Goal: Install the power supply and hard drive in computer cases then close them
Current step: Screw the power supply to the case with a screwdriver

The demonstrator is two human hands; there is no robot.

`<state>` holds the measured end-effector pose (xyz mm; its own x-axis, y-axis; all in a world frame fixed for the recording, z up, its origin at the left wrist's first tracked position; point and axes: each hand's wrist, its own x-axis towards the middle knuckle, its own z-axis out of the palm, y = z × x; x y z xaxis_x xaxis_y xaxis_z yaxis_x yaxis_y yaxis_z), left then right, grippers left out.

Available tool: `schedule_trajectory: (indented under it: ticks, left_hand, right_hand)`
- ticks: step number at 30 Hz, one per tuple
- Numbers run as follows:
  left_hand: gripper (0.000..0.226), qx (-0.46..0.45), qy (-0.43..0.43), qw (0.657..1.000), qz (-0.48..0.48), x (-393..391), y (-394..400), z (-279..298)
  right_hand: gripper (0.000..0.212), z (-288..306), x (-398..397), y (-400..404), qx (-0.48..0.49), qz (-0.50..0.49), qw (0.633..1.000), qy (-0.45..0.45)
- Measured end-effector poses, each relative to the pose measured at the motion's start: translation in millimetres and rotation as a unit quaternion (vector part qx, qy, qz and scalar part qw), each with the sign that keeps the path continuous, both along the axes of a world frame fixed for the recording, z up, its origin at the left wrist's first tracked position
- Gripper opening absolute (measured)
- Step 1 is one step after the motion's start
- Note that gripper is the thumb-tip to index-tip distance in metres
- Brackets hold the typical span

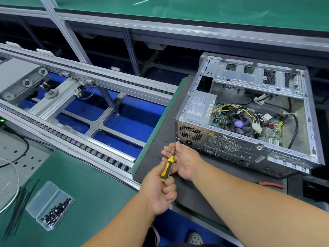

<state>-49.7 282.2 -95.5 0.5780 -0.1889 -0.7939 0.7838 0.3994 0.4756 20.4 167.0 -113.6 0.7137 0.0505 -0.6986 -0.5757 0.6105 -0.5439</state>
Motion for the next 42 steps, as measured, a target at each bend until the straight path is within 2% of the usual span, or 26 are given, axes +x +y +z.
schedule_trajectory:
  ticks: [1,4,5,8,10,11,14,16,17,19,20,22,23,25,26,28,29,31,32,33,36,38,39,40,41,42]
  left_hand:
    - [0.029,-0.017,0.02,1.0,0.015,1.2,-0.8,4.8]
    - [0.022,0.214,-0.082,0.973,-0.034,8.1,-6.1,-7.0]
    - [0.015,0.243,-0.128,0.961,-0.041,7.6,-9.3,-3.8]
    - [0.016,0.22,-0.145,0.964,-0.044,0.4,-7.2,-8.1]
    - [0.031,0.035,-0.036,0.999,0.006,3.2,-6.4,-2.0]
    - [0.033,0.037,-0.031,0.999,0.0,6.9,-5.7,-5.4]
    - [0.015,0.233,-0.155,0.96,-0.027,9.2,-12.3,-12.2]
    - [0.012,0.258,-0.196,0.945,-0.045,3.9,-11.4,-14.0]
    - [0.017,0.22,-0.161,0.961,-0.035,3.7,-9.2,-15.9]
    - [0.033,-0.022,-0.015,0.999,0.03,7.4,-7.9,-7.9]
    - [0.037,-0.038,0.005,0.998,0.042,8.8,-7.8,-6.7]
    - [0.029,0.086,-0.064,0.994,0.024,16.3,-9.1,-18.2]
    - [0.021,0.19,-0.123,0.974,0.024,15.7,-12.9,-17.7]
    - [0.012,0.261,-0.207,0.943,-0.015,10.2,-15.5,-16.6]
    - [0.015,0.226,-0.187,0.956,-0.002,8.1,-15.7,-18.0]
    - [0.028,-0.015,-0.047,0.997,0.057,11.1,-13.3,-13.3]
    - [0.031,-0.07,-0.008,0.994,0.078,10.8,-12.4,-11.0]
    - [0.027,0.092,-0.086,0.991,0.033,16.1,-11.3,-18.7]
    - [0.02,0.243,-0.145,0.959,0.016,17.9,-13.3,-20.6]
    - [0.011,0.28,-0.178,0.943,0.004,19.8,-12.9,-20.6]
    - [0.017,0.154,-0.154,0.974,0.062,17.2,-6.7,-23.8]
    - [0.031,-0.093,-0.019,0.992,0.079,18.3,-0.2,-18.4]
    - [0.031,-0.135,0.022,0.987,0.085,18.8,0.8,-15.9]
    - [0.028,-0.095,0.005,0.993,0.075,20.3,0.6,-16.9]
    - [0.026,0.023,-0.068,0.997,0.039,20.5,-1.6,-21.7]
    - [0.024,0.213,-0.171,0.962,-0.021,18.2,-5.5,-26.0]
  right_hand:
    - [0.029,-0.3,-0.2,-0.2,0.002,-0.001,1.0,-0.002]
    - [0.03,-0.7,-0.2,0.1,0.002,0.003,1.0,-0.001]
    - [0.031,-0.9,0.2,0.1,0.002,0.002,1.0,0.0]
    - [0.03,-1.1,0.7,0.3,0.0,-0.001,1.0,0.002]
    - [0.03,-1.6,1.4,0.1,-0.001,-0.006,1.0,0.002]
    - [0.03,-1.3,1.2,0.4,-0.001,-0.006,1.0,0.002]
    - [0.032,-0.1,0.5,1.4,-0.002,-0.008,1.0,0.009]
    - [0.032,0.8,0.0,1.7,-0.003,-0.008,1.0,0.012]
    - [0.031,1.3,-0.1,1.9,-0.006,-0.006,1.0,0.012]
    - [0.031,1.7,0.6,2.1,-0.007,-0.009,1.0,0.008]
    - [0.031,1.6,1.1,2.2,-0.007,-0.011,1.0,0.008]
    - [0.033,1.6,1.7,2.2,-0.012,-0.011,1.0,0.014]
    - [0.034,2.0,1.9,1.8,-0.013,-0.012,1.0,0.017]
    - [0.034,2.7,2.1,1.3,-0.012,-0.014,1.0,0.021]
    - [0.034,3.0,1.7,1.6,-0.013,-0.015,1.0,0.02]
    - [0.033,3.9,1.3,2.5,-0.017,-0.018,1.0,0.014]
    - [0.033,4.1,1.2,3.0,-0.018,-0.02,1.0,0.013]
    - [0.033,4.8,0.5,3.7,-0.022,-0.019,0.999,0.019]
    - [0.034,5.2,0.3,3.8,-0.025,-0.017,0.999,0.023]
    - [0.034,6.3,0.6,3.3,-0.026,-0.017,0.999,0.026]
    - [0.033,7.2,1.5,3.4,-0.03,-0.015,0.999,0.026]
    - [0.033,6.6,2.0,4.5,-0.03,-0.017,0.999,0.024]
    - [0.033,5.7,2.5,4.7,-0.029,-0.018,0.999,0.024]
    - [0.033,4.4,3.0,4.4,-0.028,-0.017,0.999,0.025]
    - [0.033,3.6,3.2,4.1,-0.031,-0.014,0.999,0.028]
    - [0.034,3.1,3.4,4.0,-0.033,-0.011,0.999,0.031]
